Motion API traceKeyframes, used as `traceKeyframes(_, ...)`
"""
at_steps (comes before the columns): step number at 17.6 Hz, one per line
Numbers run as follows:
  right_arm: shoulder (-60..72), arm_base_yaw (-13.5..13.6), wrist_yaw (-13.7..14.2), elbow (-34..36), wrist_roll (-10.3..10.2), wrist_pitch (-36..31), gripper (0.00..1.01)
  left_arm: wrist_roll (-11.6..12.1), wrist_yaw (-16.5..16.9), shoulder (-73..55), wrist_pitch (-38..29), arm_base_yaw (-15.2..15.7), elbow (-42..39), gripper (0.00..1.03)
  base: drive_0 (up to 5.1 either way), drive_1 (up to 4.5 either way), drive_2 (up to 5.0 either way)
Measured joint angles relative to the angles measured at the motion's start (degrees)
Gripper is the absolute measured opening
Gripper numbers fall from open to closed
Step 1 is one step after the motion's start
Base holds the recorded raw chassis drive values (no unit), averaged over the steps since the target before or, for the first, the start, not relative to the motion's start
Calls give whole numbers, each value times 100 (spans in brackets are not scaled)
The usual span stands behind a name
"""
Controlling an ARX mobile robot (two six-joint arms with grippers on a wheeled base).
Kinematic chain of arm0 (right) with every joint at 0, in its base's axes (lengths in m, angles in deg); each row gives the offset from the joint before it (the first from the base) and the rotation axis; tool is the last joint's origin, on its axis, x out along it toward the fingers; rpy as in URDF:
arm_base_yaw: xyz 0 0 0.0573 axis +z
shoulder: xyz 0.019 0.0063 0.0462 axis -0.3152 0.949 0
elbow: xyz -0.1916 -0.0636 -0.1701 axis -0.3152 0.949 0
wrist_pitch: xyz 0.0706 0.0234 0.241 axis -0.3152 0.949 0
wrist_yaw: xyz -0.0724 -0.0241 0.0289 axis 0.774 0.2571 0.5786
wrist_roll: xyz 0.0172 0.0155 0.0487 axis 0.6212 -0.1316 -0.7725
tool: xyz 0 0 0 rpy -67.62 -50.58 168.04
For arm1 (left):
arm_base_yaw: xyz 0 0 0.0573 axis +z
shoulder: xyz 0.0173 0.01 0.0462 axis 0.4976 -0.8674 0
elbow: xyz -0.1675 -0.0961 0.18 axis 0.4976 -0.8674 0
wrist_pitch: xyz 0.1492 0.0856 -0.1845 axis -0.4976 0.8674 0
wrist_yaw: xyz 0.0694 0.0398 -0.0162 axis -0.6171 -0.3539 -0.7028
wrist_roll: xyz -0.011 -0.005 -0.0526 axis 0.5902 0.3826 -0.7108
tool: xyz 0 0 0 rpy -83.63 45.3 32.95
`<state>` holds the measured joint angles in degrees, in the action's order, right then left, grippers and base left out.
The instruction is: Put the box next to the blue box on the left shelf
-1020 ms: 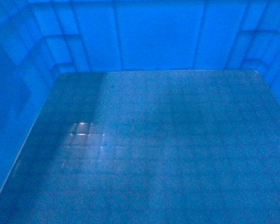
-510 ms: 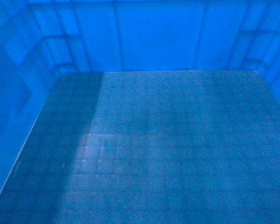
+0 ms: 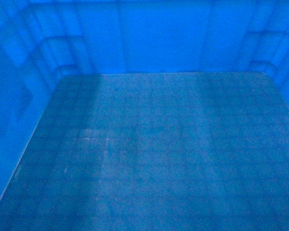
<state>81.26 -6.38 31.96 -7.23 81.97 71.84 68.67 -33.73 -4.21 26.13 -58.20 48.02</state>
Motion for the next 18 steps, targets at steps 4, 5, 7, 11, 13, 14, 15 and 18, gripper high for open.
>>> traceKeyframes(4,-13,2,-2,0,-2,15,18,-2,-22,31,46,0,0,14,3,300,-294)
traceKeyframes(5,-13,2,-4,0,-2,-4,18,2,-20,33,11,0,0,14,-4,401,-408)
traceKeyframes(7,-4,2,-2,0,-2,0,18,0,-13,26,13,0,0,14,-2,402,-407)
traceKeyframes(11,-4,2,-2,0,-2,0,18,0,-15,22,20,0,0,14,-6,399,-412)
traceKeyframes(13,0,0,0,0,-2,4,18,0,-2,4,11,0,0,14,-4,402,-410)
traceKeyframes(14,0,0,-2,0,-2,4,18,-2,-9,2,26,0,0,14,4,410,-402)
traceKeyframes(15,0,0,2,0,-2,-2,18,0,-13,7,0,0,0,14,1,407,-405)
traceKeyframes(18,-2,0,-2,4,-2,17,18,-2,-9,2,35,0,0,14,-8,398,-414)
